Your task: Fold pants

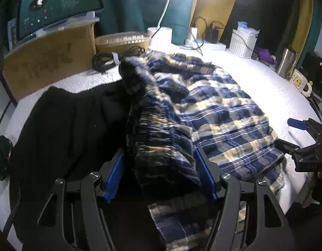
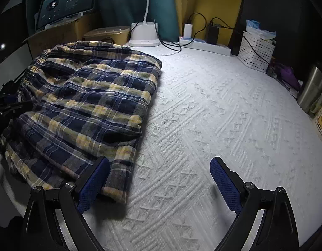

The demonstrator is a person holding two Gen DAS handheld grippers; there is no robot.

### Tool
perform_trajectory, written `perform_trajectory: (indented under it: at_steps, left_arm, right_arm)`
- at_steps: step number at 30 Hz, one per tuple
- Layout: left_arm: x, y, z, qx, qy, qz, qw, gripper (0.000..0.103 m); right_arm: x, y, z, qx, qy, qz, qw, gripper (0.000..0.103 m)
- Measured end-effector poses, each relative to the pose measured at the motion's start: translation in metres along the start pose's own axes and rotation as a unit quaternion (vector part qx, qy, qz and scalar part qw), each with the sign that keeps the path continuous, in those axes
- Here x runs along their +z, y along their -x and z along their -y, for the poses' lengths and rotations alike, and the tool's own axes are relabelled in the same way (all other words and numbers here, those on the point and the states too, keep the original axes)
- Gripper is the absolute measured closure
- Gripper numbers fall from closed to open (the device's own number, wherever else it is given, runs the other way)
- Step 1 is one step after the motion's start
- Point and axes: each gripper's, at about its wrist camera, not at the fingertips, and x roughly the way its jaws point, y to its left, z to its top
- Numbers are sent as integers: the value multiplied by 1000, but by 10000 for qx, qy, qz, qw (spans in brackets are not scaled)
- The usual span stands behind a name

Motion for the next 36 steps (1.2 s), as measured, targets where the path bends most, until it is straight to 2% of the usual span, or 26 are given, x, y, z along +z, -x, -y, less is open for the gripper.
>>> perform_trajectory:
  at_steps: [17, 36]
  left_arm:
    - [-4, 42, 28, -68, -204, 408, 9989, 37]
    - [-1, 72, 96, -525, -709, 741, 9933, 37]
  right_arm:
    - [-16, 43, 11, -156, -167, 369, 9991, 5]
    - [-45, 111, 45, -534, -566, 885, 9930, 5]
